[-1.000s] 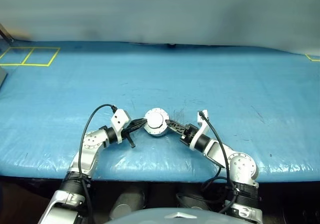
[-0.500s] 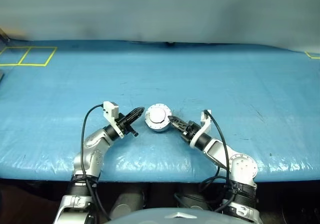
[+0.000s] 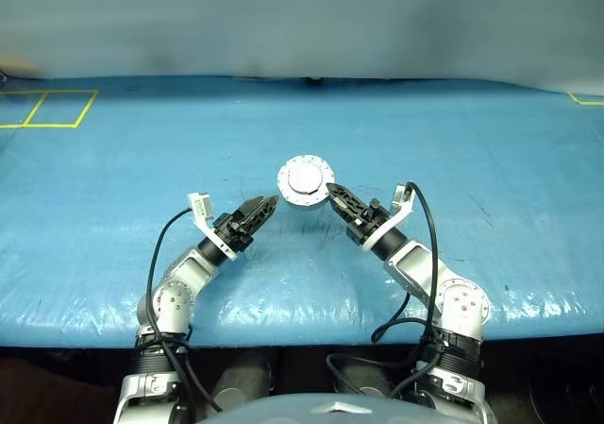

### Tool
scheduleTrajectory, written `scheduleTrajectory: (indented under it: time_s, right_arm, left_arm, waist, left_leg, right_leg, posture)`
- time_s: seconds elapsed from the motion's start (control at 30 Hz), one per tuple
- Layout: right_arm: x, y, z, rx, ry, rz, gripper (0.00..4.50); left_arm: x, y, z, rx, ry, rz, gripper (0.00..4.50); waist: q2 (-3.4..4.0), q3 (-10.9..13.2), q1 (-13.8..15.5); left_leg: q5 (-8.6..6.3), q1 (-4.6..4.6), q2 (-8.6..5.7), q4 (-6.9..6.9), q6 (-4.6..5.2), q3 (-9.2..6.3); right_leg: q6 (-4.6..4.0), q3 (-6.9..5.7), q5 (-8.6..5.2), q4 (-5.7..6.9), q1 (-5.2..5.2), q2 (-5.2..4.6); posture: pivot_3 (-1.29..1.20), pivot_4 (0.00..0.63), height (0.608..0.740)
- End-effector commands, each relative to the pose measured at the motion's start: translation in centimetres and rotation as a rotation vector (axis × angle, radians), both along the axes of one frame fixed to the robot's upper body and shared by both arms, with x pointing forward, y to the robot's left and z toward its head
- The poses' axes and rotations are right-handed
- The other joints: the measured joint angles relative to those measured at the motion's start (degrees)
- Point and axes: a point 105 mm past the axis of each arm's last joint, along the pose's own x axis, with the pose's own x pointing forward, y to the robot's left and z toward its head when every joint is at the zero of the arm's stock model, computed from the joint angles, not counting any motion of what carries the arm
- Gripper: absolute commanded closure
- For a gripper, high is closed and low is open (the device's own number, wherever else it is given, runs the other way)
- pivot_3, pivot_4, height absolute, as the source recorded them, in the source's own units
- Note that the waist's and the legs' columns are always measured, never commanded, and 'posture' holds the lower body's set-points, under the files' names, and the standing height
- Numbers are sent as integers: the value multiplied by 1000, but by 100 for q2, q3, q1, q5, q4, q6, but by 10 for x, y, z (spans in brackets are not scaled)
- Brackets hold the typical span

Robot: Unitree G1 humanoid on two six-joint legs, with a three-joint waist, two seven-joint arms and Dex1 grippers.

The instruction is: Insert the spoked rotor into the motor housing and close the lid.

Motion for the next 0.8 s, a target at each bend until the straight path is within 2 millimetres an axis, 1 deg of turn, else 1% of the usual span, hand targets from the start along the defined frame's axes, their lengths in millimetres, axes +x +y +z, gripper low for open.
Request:
scheduleTrajectory:
  time_s: [0.03,0.17,0.27,0.43,0.6,0.7,0.77,0.8]
  right_arm:
    - [-6,12,36,91,-129,45,3229]
    - [-14,22,37,90,-135,100,3229]
    - [-19,28,37,83,-137,126,3229]
    - [-26,38,36,63,-145,169,3229]
    - [-26,38,36,68,-144,163,3229]
    - [-22,33,37,81,-134,132,3229]
    - [-17,30,34,79,-112,105,3229]
    - [-16,29,32,77,-103,96,3229]
  left_arm:
    - [-2,-4,19,-98,-12,-35,91]
    - [-3,-8,24,-204,37,-83,91]
    - [-1,-11,26,-250,53,-101,91]
    - [-1,-21,25,-261,73,-137,91]
    - [-2,-26,28,-257,37,-149,91]
    - [-1,-21,31,-290,20,-124,681]
    - [0,-17,33,-308,19,-102,1326]
    - [1,-15,33,-314,20,-94,1575]
  waist:
    - [-1,0,6]
    - [-1,1,5]
    - [-3,2,5]
    - [-3,2,5]
    - [-5,3,13]
    - [-5,3,15]
    - [-7,4,11]
    - [-7,4,9]
  left_leg:
    - [0,0,0,0,0,0]
    - [-2,0,0,1,-2,0]
    - [-2,0,0,1,-2,0]
    - [-3,0,0,2,-4,1]
    - [-6,0,0,3,-8,1]
    - [-8,0,0,3,-12,1]
    - [-8,0,0,3,-12,2]
    - [-8,-1,0,3,-12,2]
  right_leg:
    - [0,0,0,0,0,0]
    - [0,0,0,0,0,0]
    - [0,0,0,0,0,0]
    - [0,1,0,0,1,0]
    - [0,1,0,-1,2,-1]
    - [0,1,0,-1,2,-1]
    - [0,1,0,-2,2,-1]
    - [0,2,0,-2,1,-1]
  posture:
    - [0,150,740]
    - [0,150,740]
    - [0,150,740]
    - [0,150,740]
    - [0,150,740]
    - [0,150,740]
    - [0,150,740]
    - [0,150,740]
